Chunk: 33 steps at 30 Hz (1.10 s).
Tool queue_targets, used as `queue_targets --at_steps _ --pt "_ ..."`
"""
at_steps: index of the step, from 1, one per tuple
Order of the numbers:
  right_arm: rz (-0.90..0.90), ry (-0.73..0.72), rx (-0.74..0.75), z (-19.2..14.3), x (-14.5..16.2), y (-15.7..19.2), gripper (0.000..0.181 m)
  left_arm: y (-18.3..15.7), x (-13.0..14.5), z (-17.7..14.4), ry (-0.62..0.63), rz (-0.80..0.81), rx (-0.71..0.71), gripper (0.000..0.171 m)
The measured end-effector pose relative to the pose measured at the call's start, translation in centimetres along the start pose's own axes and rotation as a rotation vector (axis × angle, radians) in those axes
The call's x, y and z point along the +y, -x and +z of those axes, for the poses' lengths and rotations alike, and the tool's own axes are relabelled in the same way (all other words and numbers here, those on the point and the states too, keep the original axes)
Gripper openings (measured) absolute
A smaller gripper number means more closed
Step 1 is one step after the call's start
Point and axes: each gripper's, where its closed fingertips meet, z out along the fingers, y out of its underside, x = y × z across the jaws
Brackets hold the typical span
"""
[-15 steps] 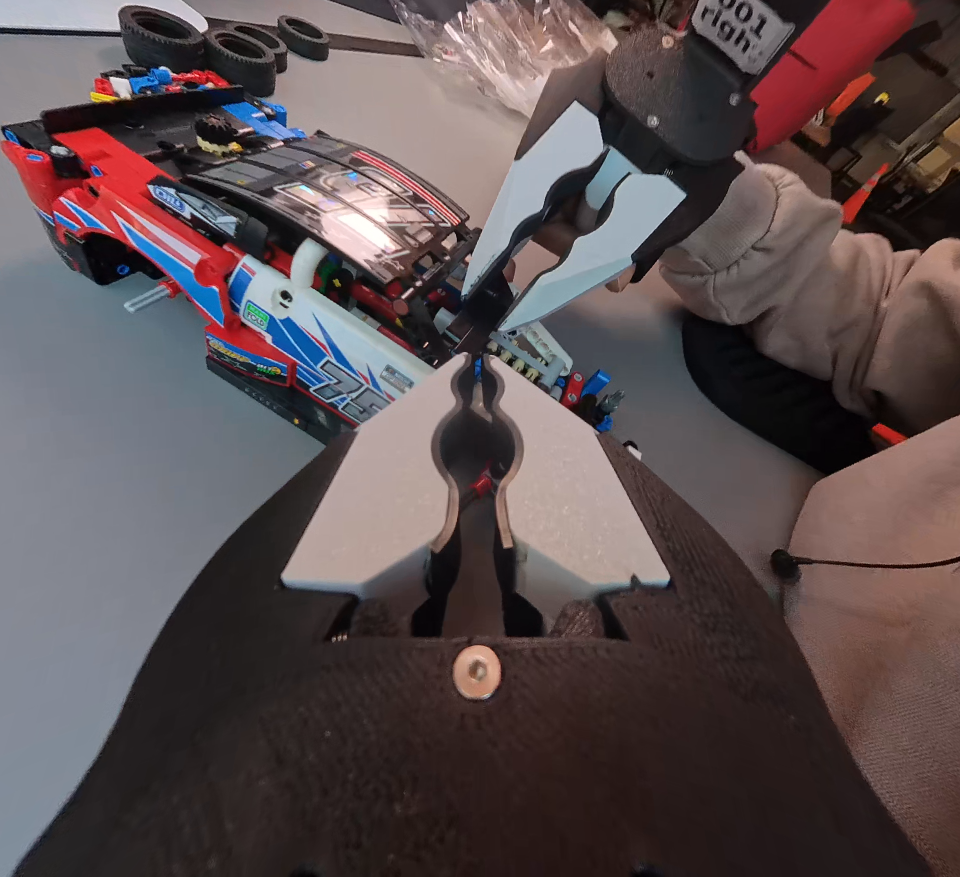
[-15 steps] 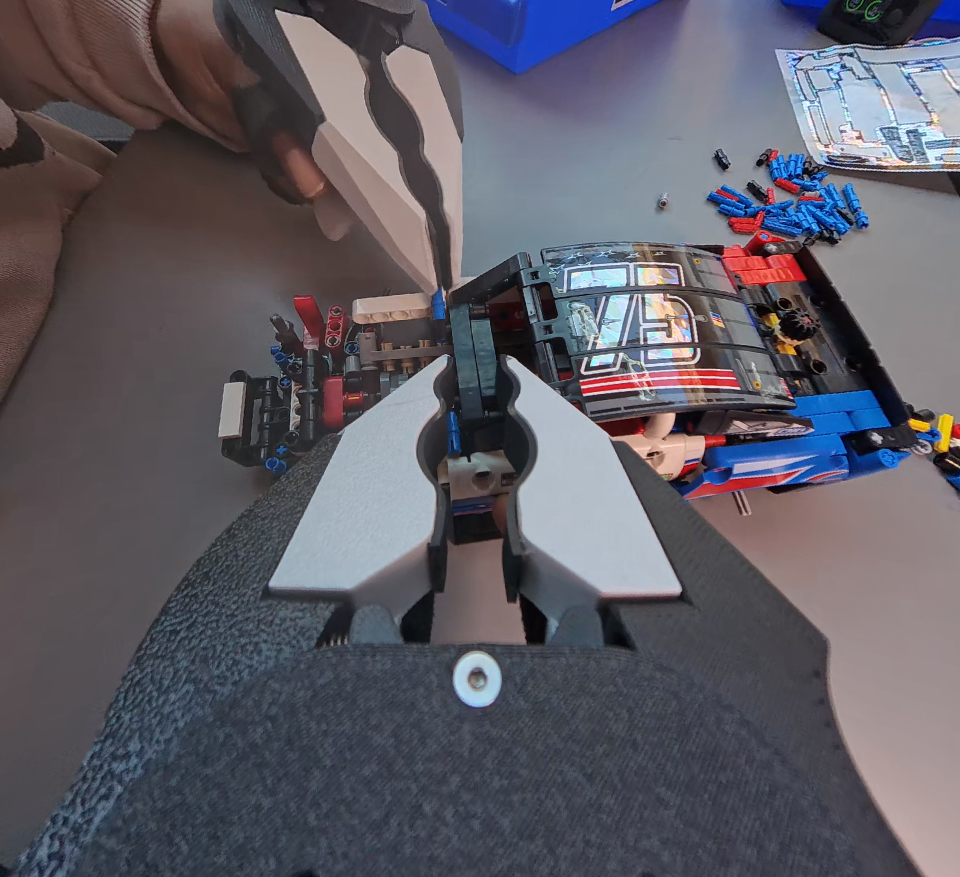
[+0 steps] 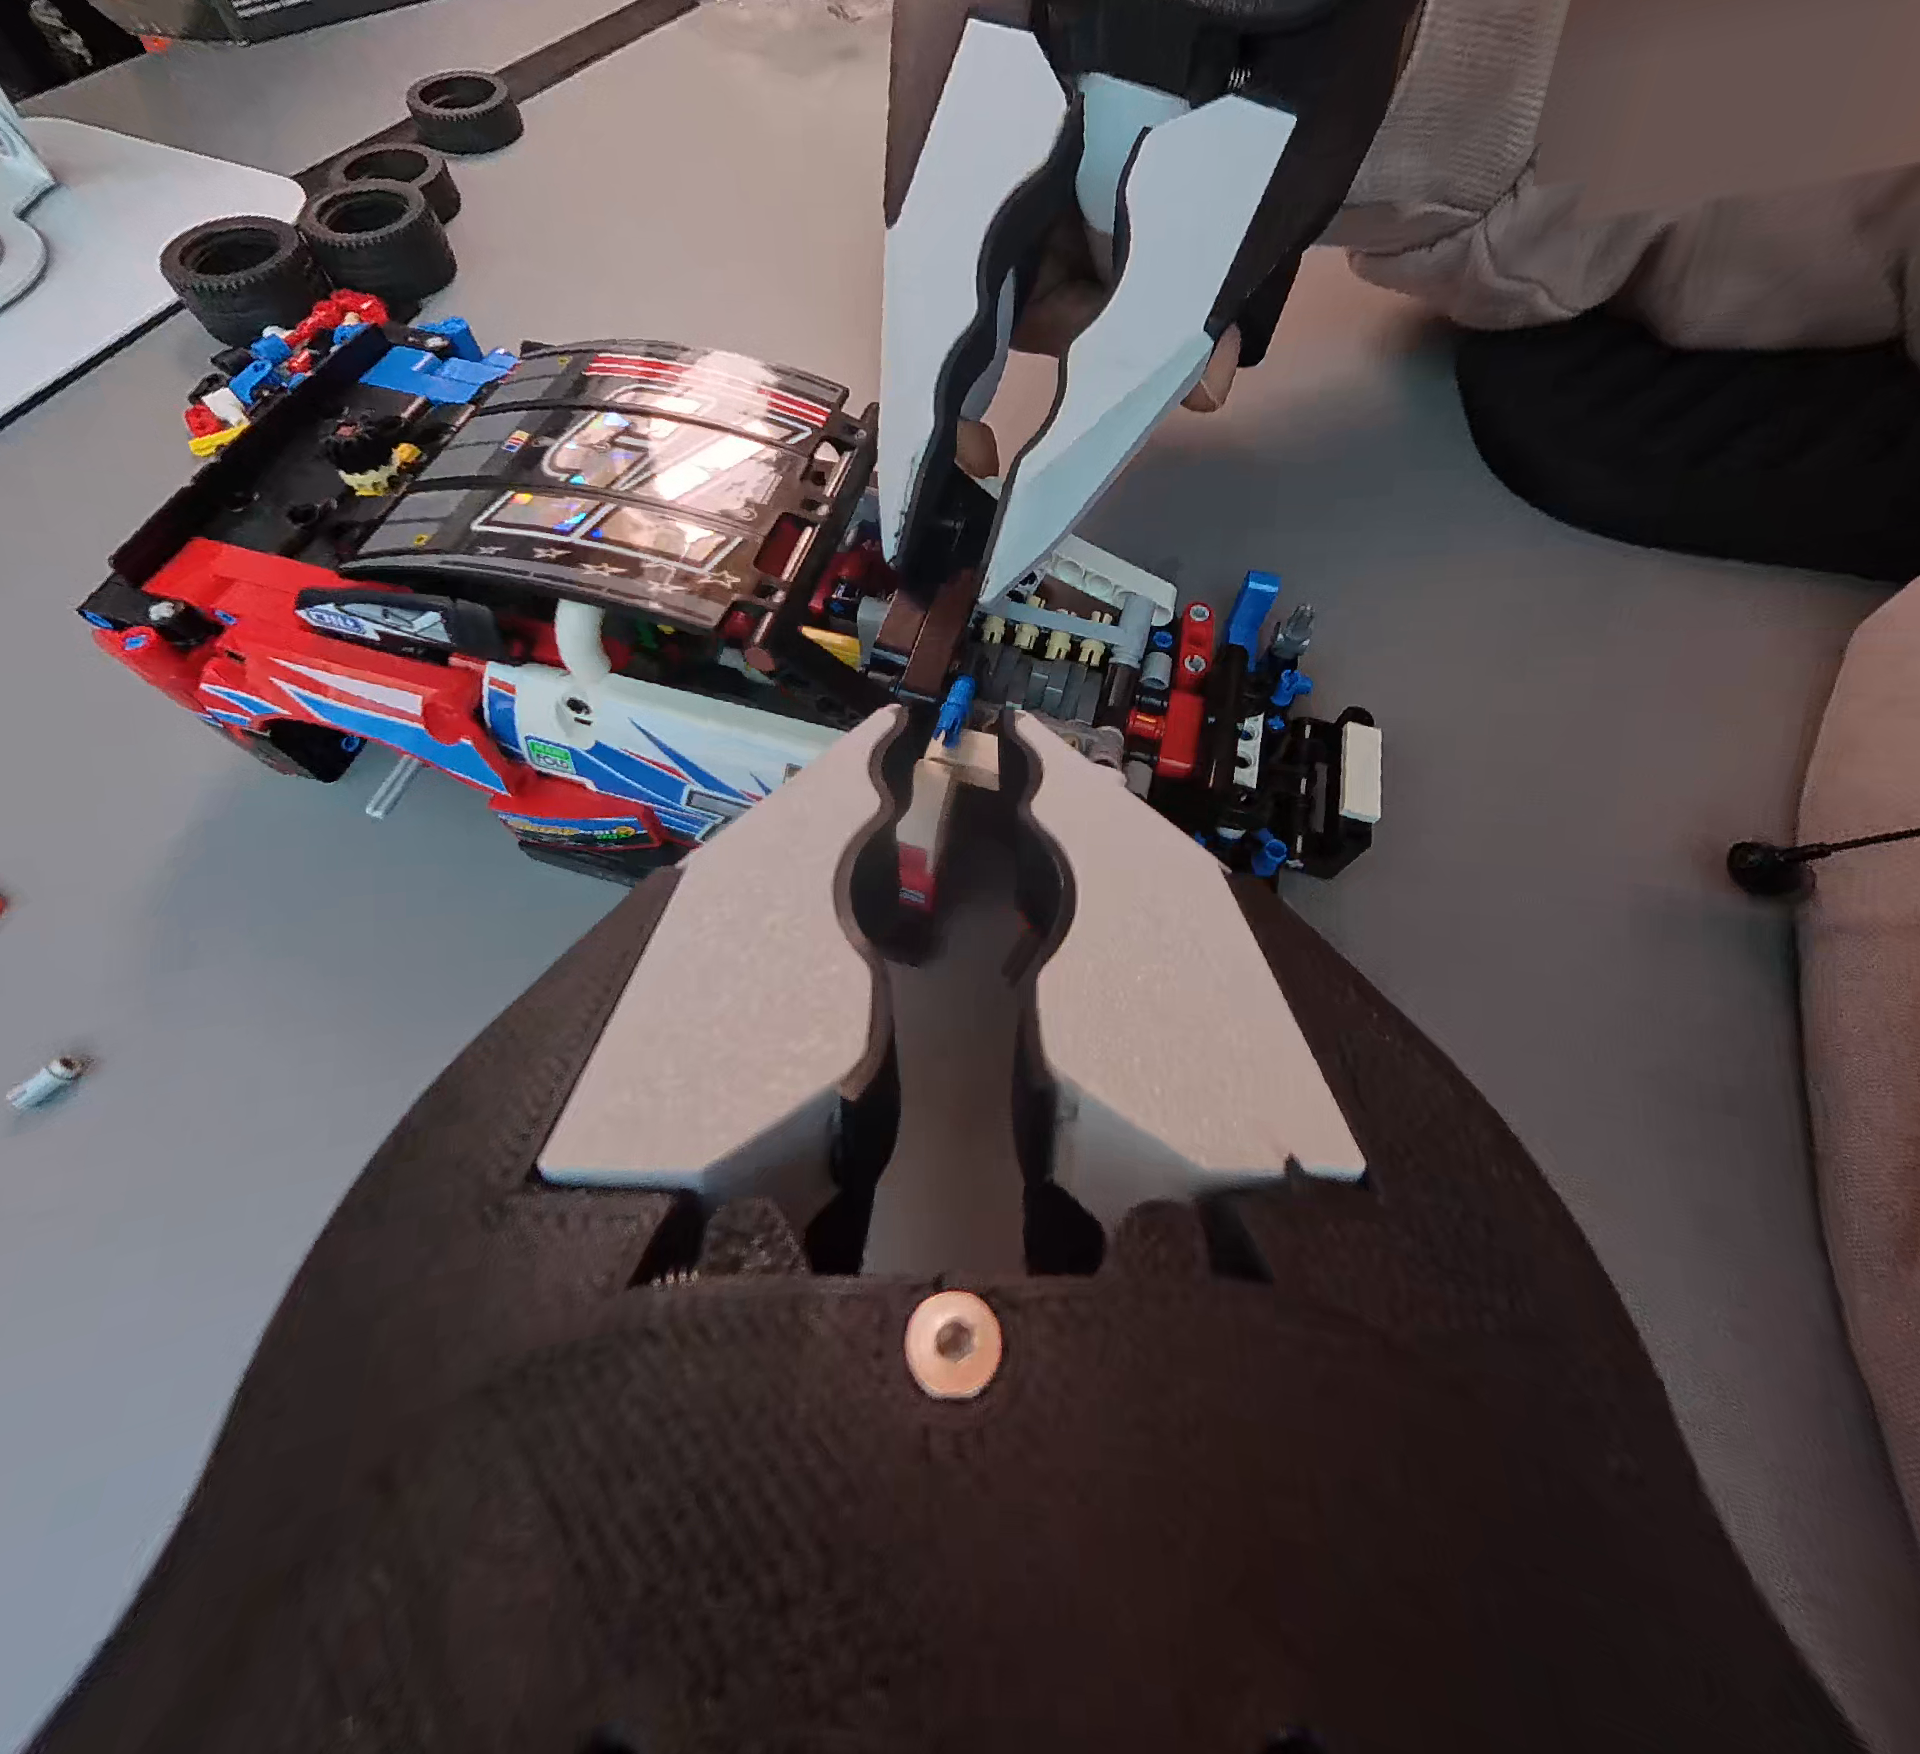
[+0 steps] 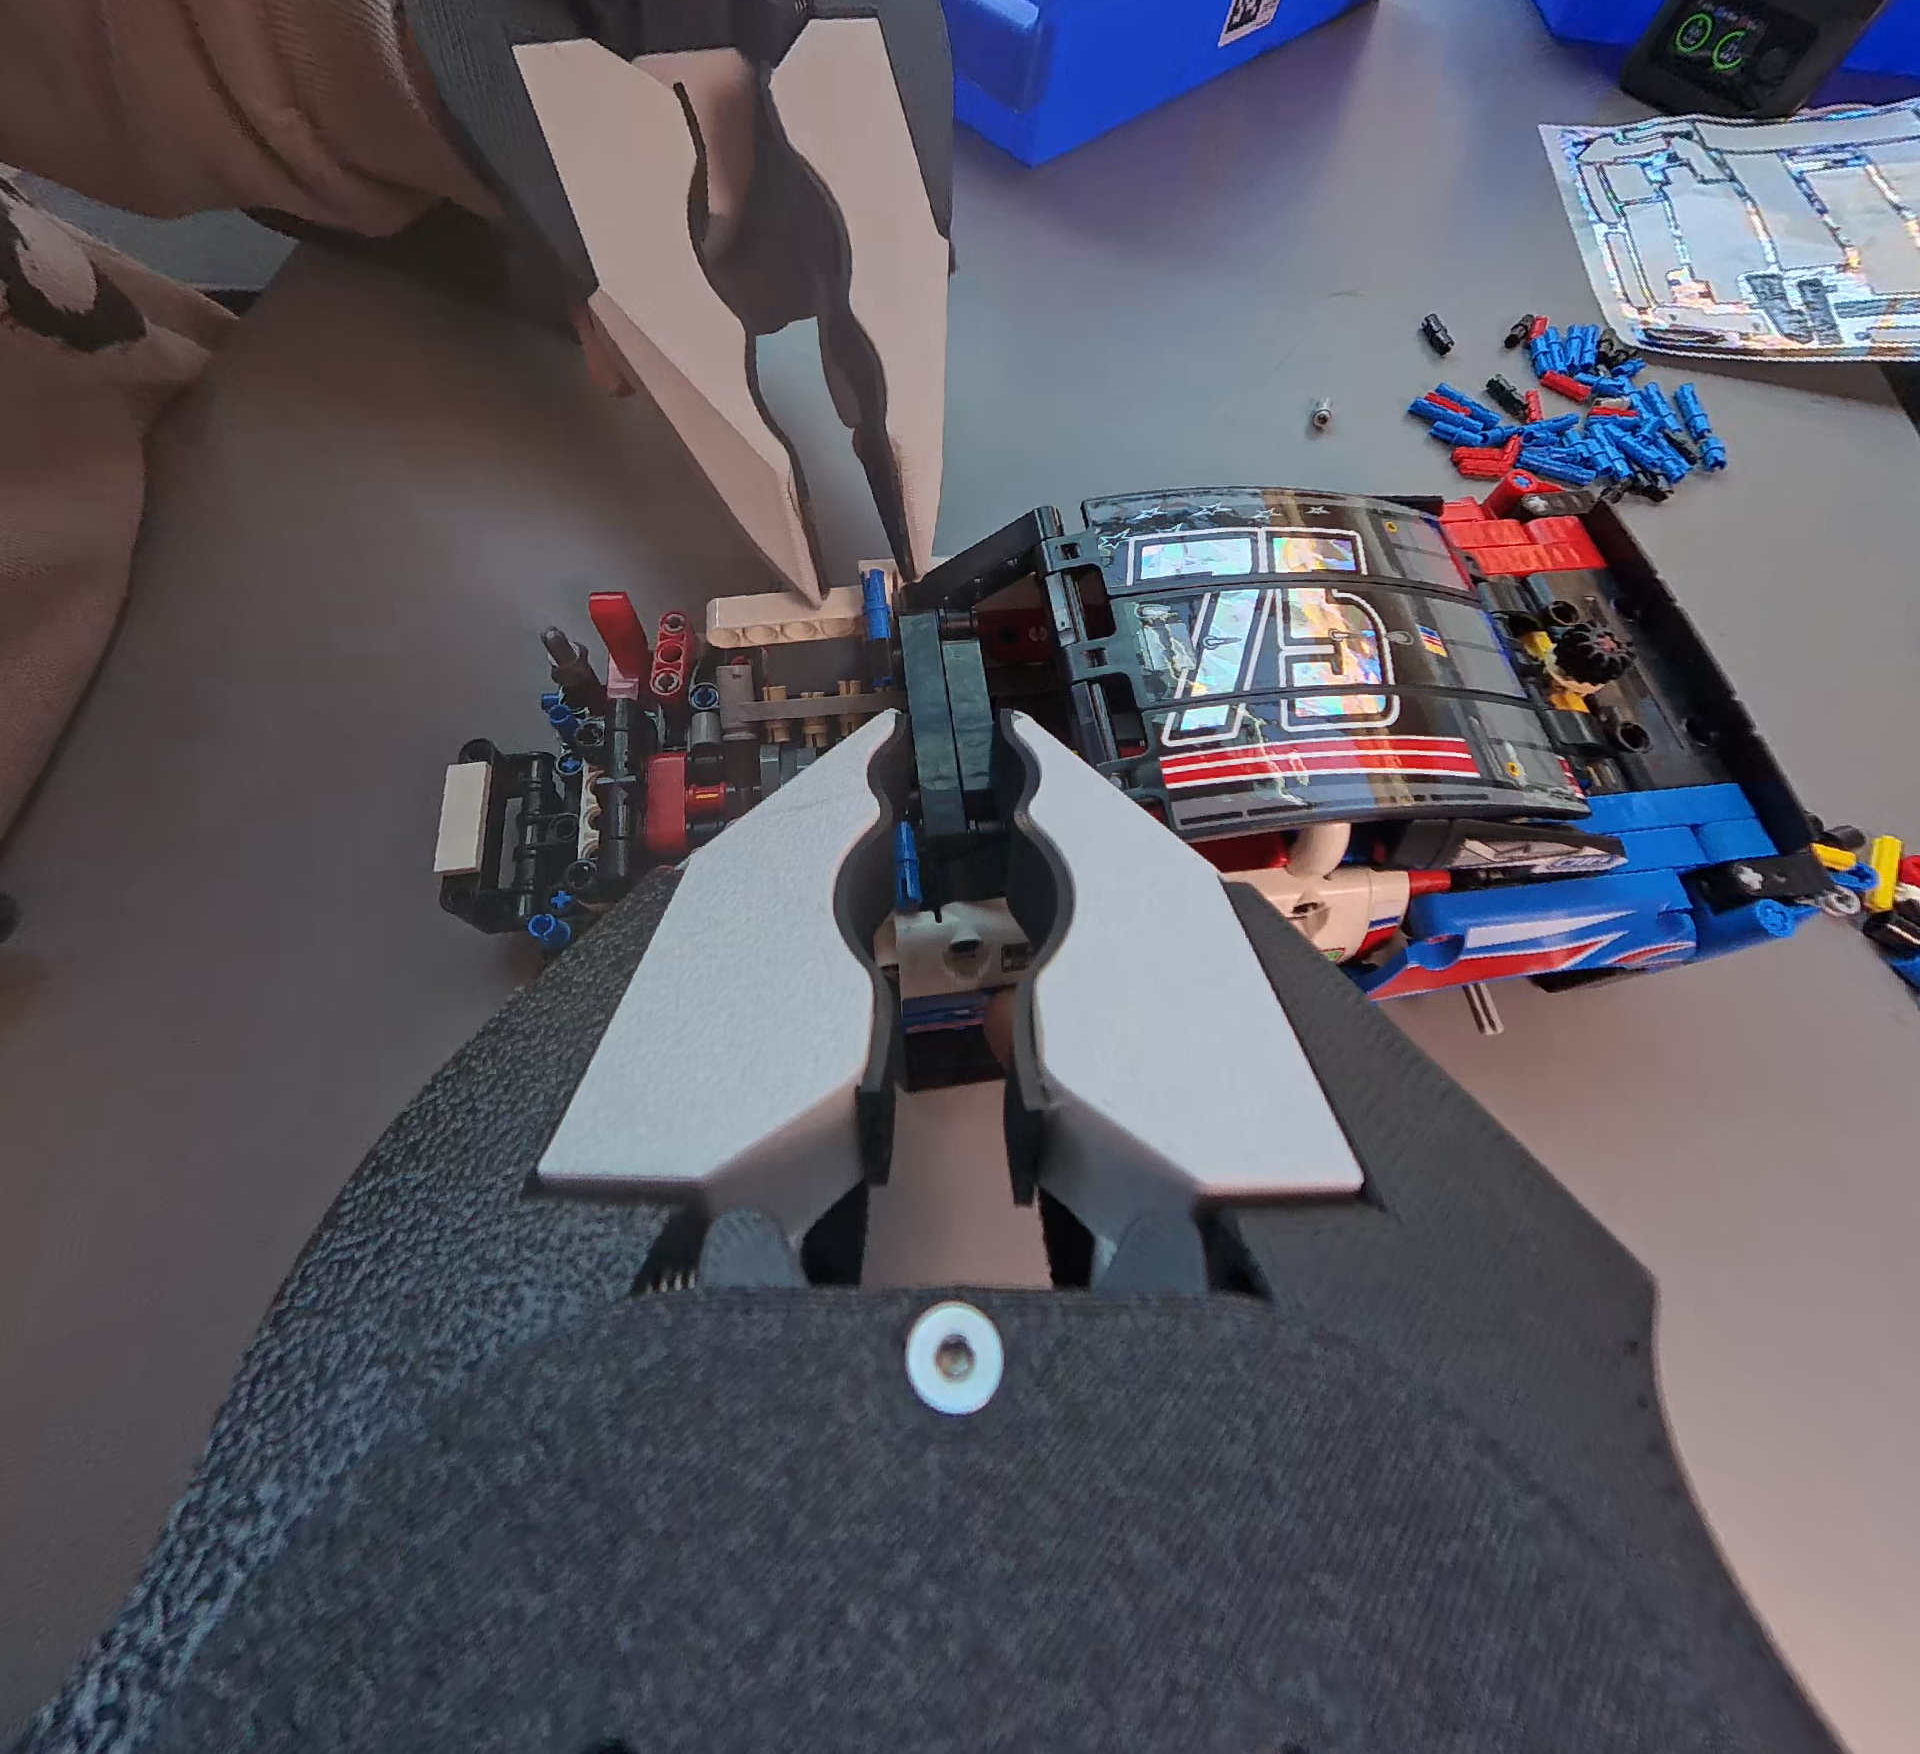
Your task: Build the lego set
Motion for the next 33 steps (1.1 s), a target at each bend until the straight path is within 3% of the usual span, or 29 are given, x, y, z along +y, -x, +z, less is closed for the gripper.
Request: queue_targets --at_steps 9,33 --pt "-0.005 -0.002 -0.004 -0.04 0.02 0.03 0.013 -0.02 0.10 0.36 0.069 0.136 0.067 0.003" --pt "-0.032 -0.014 -0.032 0.14 -0.05 0.26 0.012 -0.10 0.27 -0.08 -0.057 -0.052 0.175 0.003"
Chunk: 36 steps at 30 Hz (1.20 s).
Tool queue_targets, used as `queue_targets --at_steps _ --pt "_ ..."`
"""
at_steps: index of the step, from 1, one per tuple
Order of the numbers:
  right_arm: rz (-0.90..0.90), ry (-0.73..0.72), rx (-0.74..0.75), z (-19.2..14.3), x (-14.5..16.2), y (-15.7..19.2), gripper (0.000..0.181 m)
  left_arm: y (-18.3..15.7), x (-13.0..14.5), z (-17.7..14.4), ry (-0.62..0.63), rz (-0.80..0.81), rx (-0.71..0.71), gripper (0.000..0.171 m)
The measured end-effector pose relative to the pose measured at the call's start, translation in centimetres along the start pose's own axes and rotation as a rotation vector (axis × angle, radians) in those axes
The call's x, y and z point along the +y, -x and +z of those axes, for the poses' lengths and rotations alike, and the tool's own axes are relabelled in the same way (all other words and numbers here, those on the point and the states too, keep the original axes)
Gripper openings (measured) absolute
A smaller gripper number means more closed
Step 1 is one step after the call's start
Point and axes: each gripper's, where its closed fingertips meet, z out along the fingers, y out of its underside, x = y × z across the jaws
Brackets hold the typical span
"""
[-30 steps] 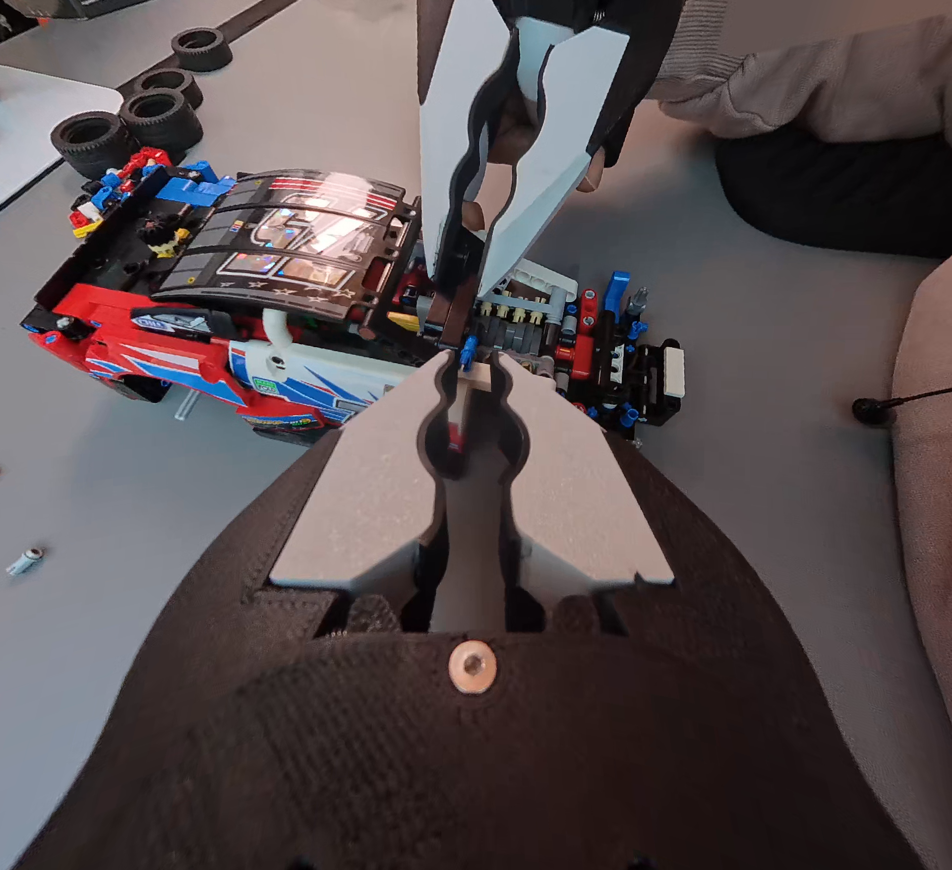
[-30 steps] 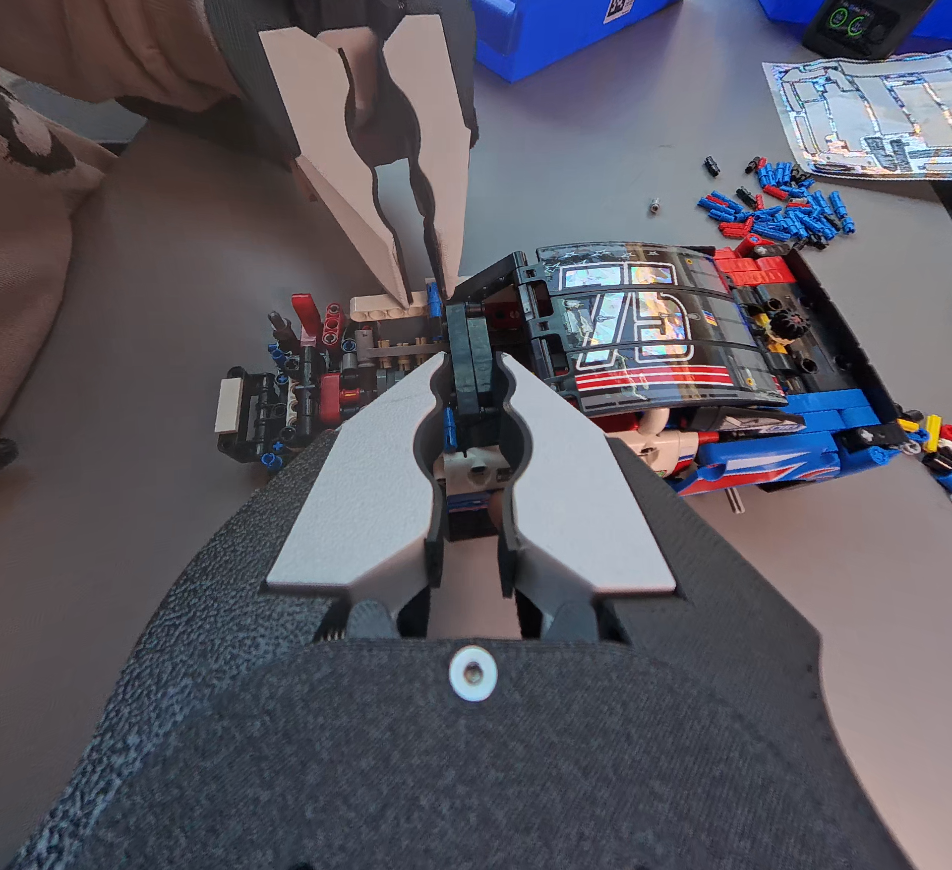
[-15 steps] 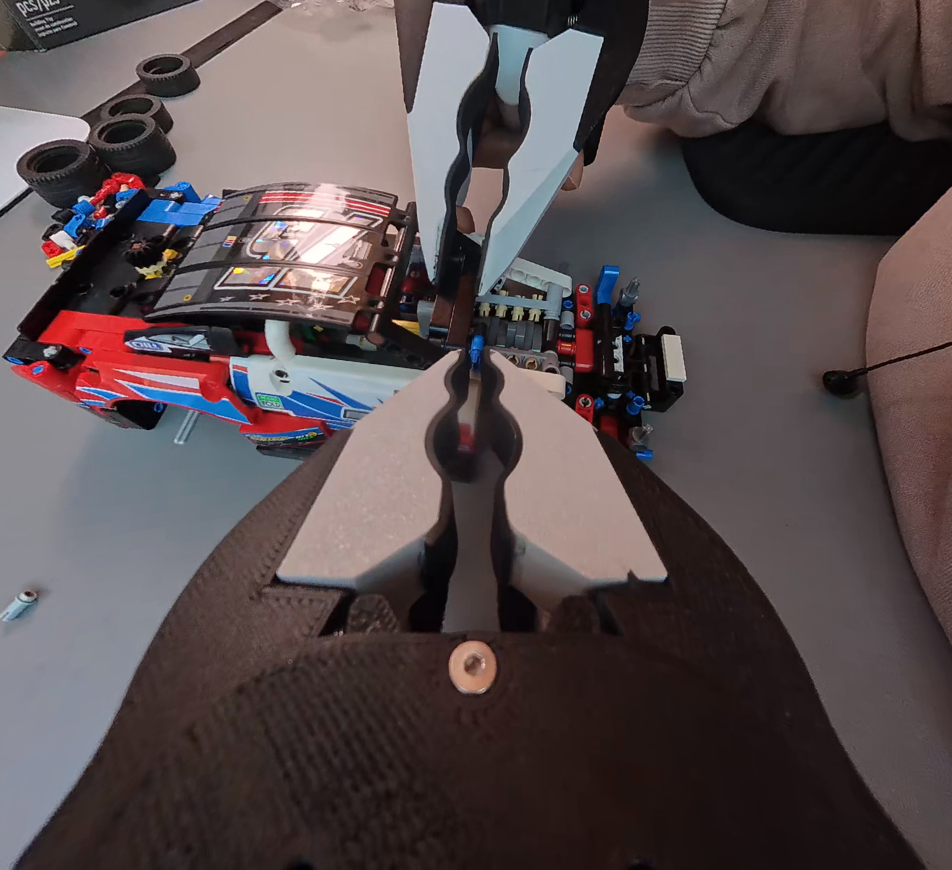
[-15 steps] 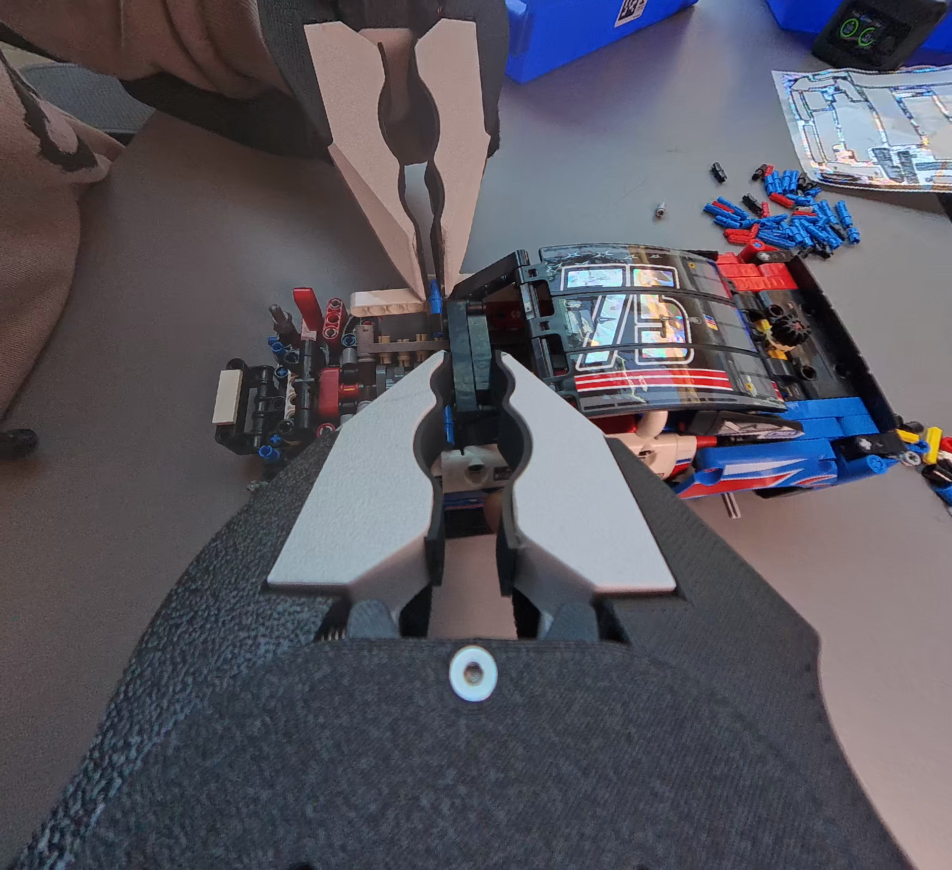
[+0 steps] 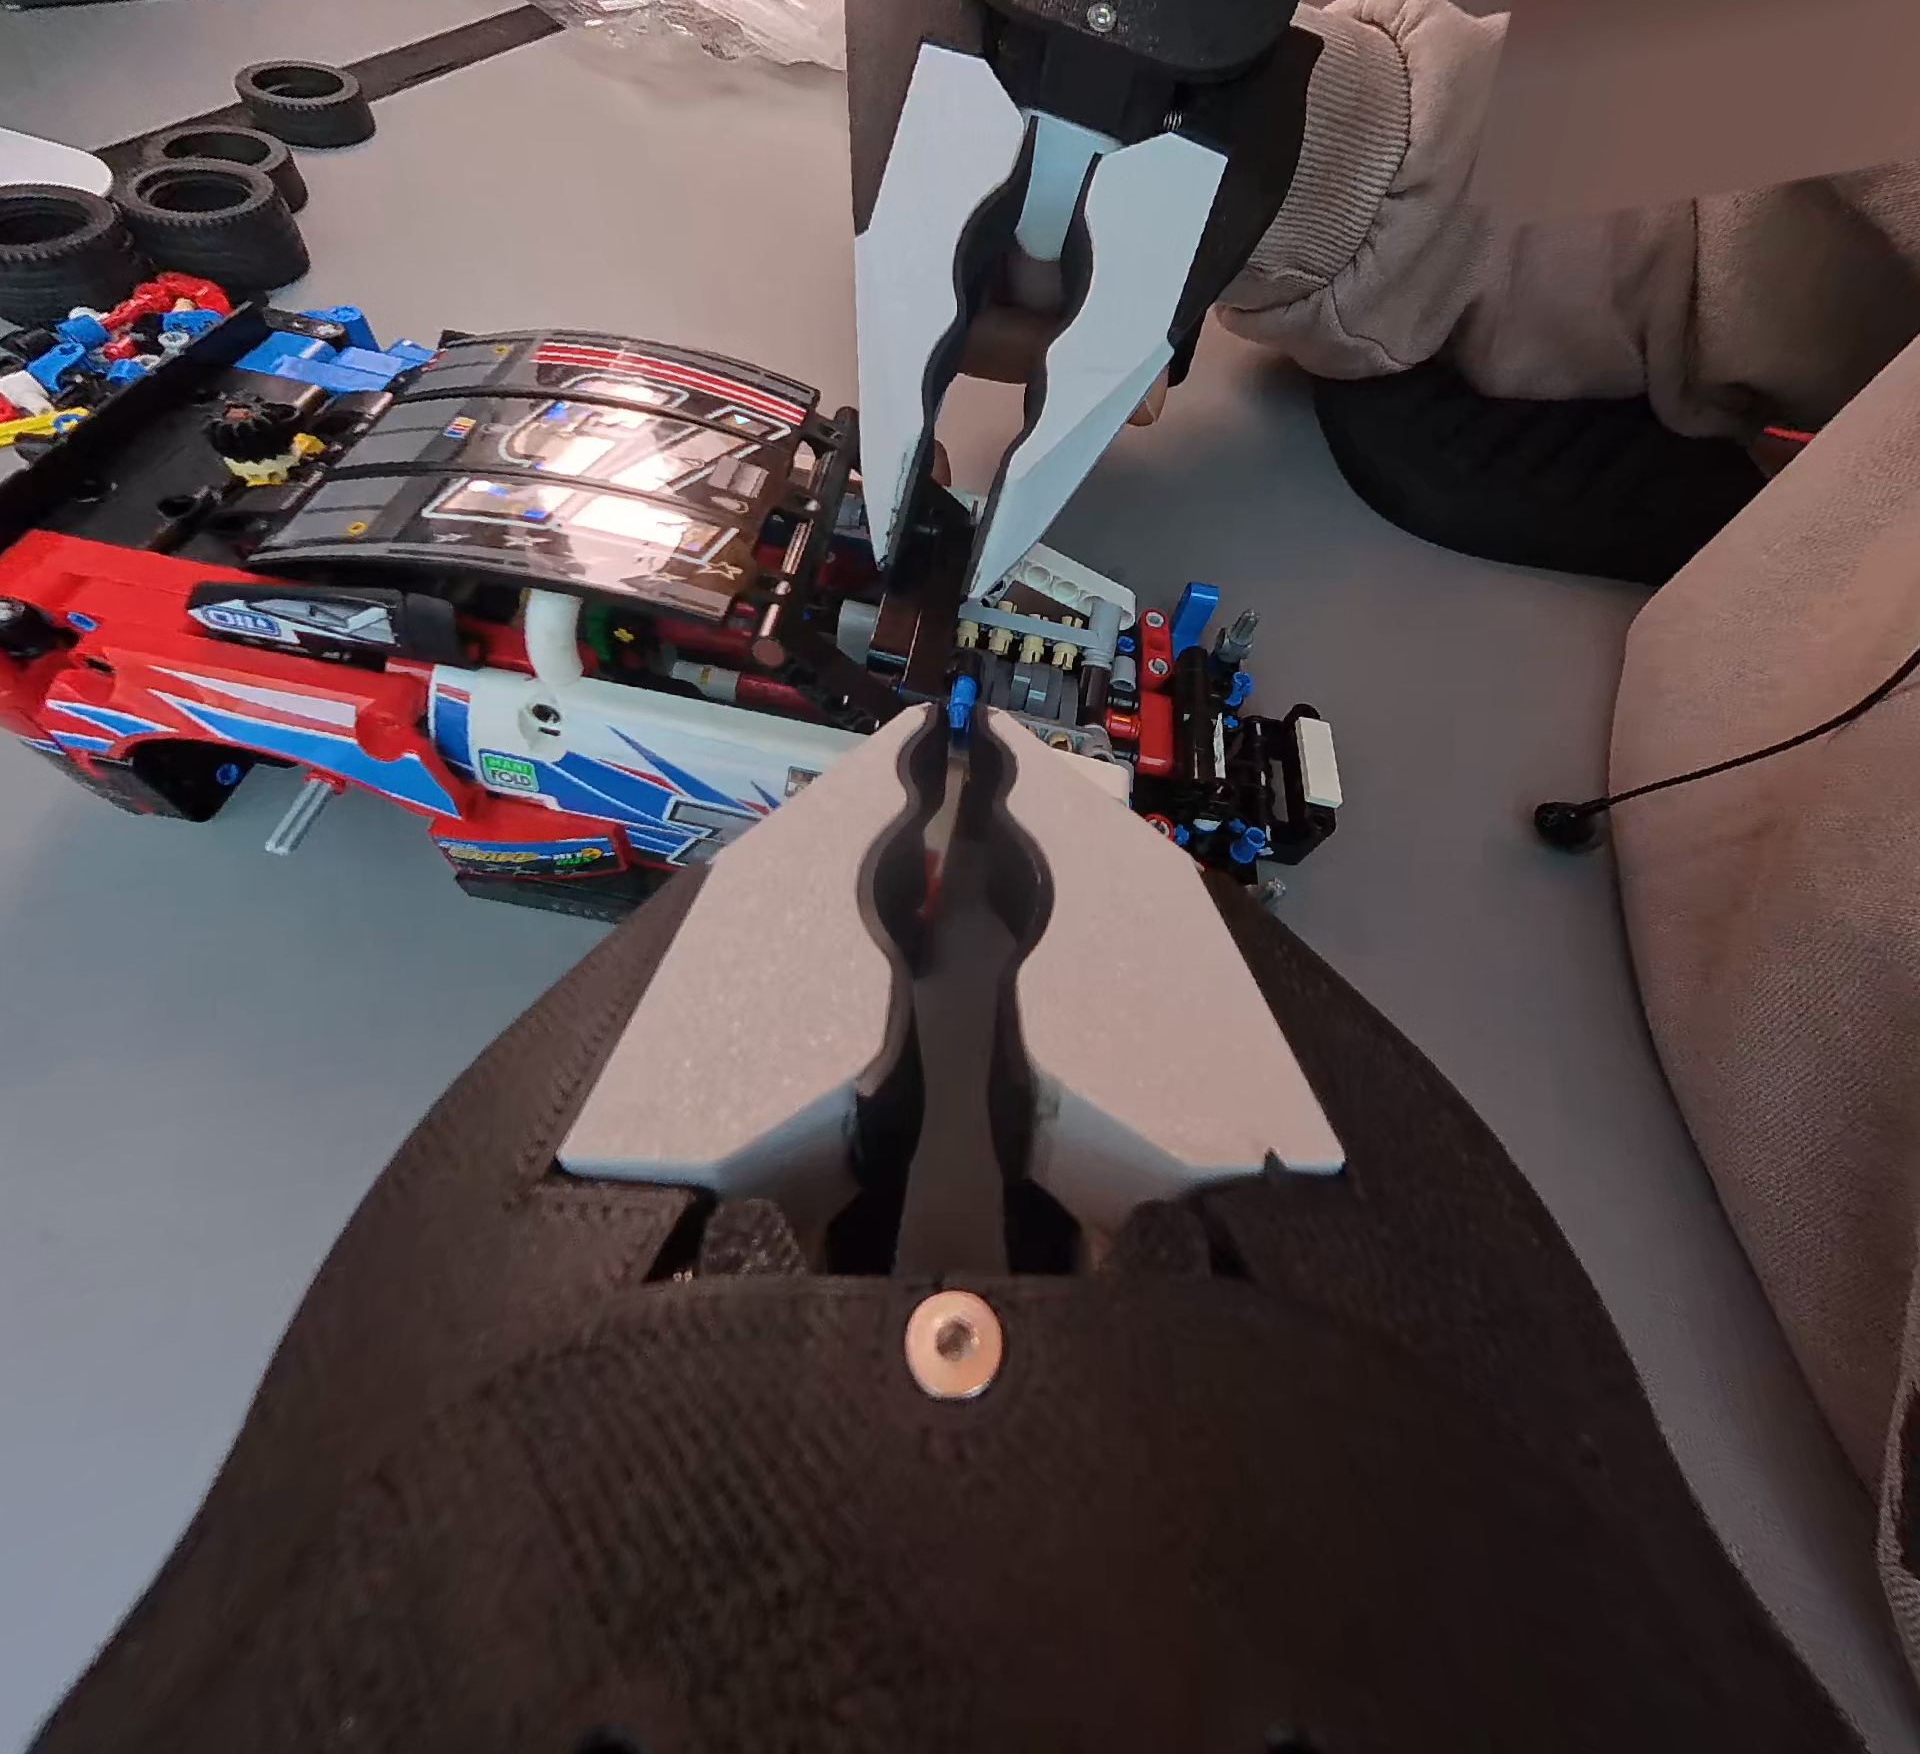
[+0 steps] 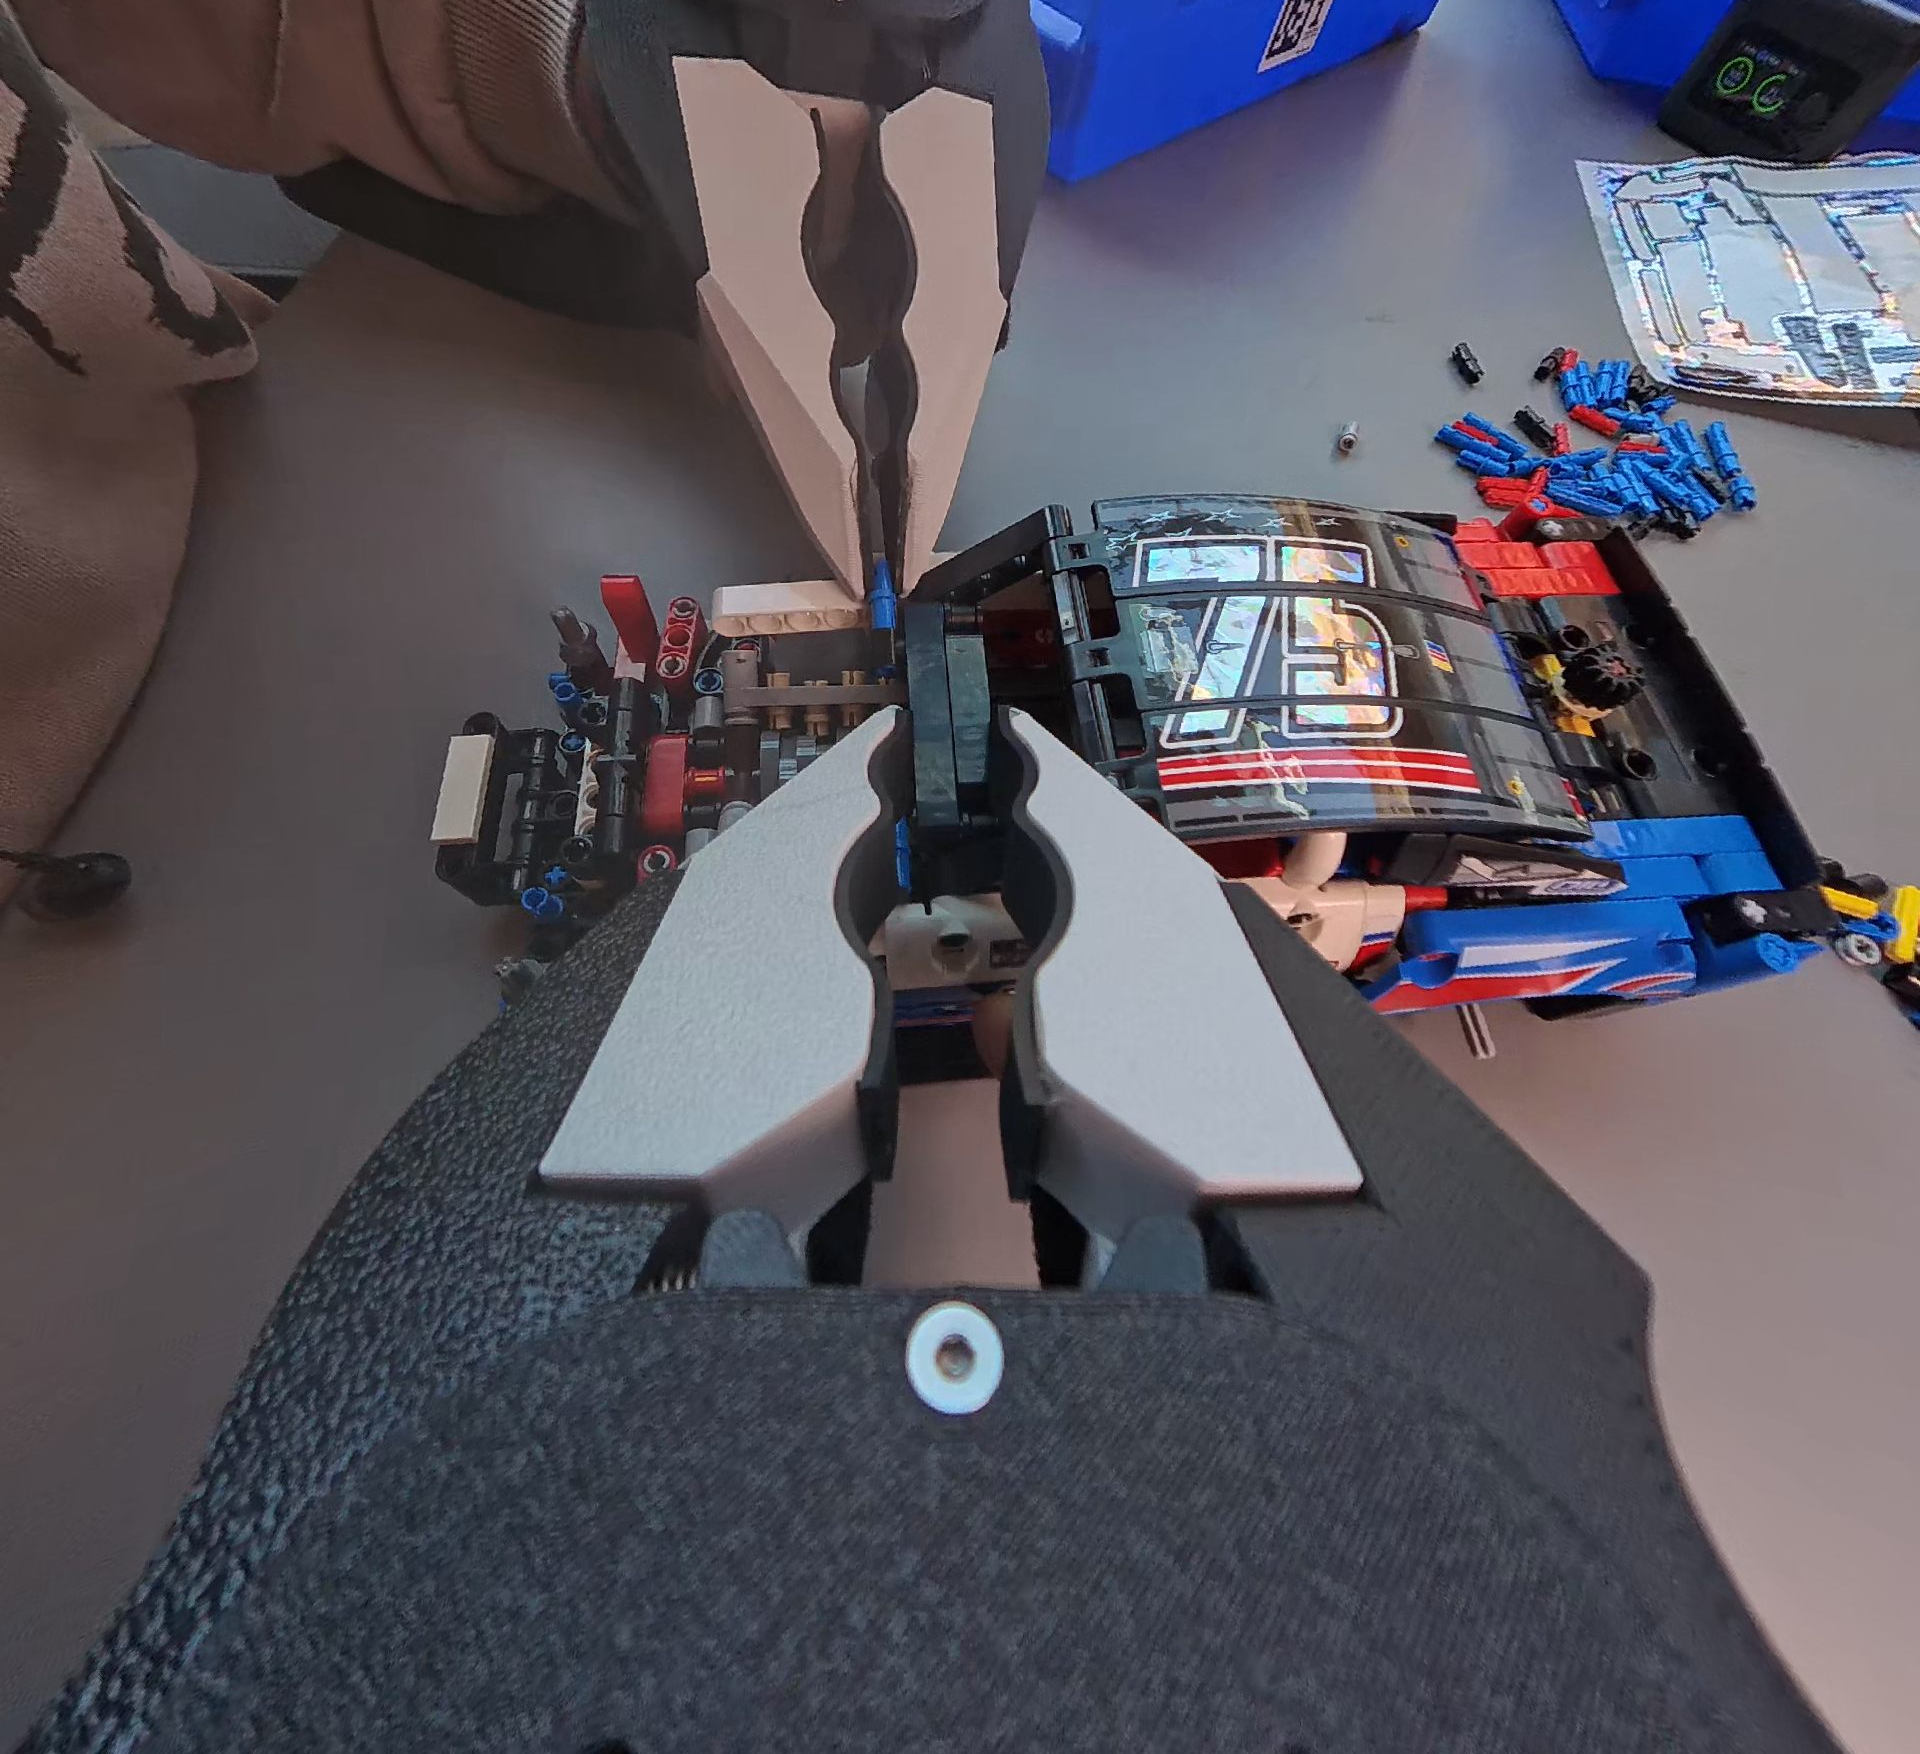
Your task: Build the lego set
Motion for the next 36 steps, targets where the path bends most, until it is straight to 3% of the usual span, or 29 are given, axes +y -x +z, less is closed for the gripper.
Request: queue_targets --at_steps 12,25,31,36 --pt "0.003 -0.009 0.000 0.0 0.0 0.0 0.012 0.0 -0.1 0.0 -0.027 0.003 -0.003 0.003" --pt "0.012 -0.007 -0.005 0.0 0.0 0.1 0.012 -0.2 0.0 0.2 0.057 0.054 -0.071 0.003" --pt "0.013 -0.011 -0.001 0.0 0.0 0.1 0.012 0.0 -1.2 -0.8 -0.020 0.080 -0.109 0.000" --pt "0.014 -0.010 -0.001 0.0 0.0 0.1 0.012 -0.1 -0.5 -0.3 0.032 0.120 -0.122 0.000"
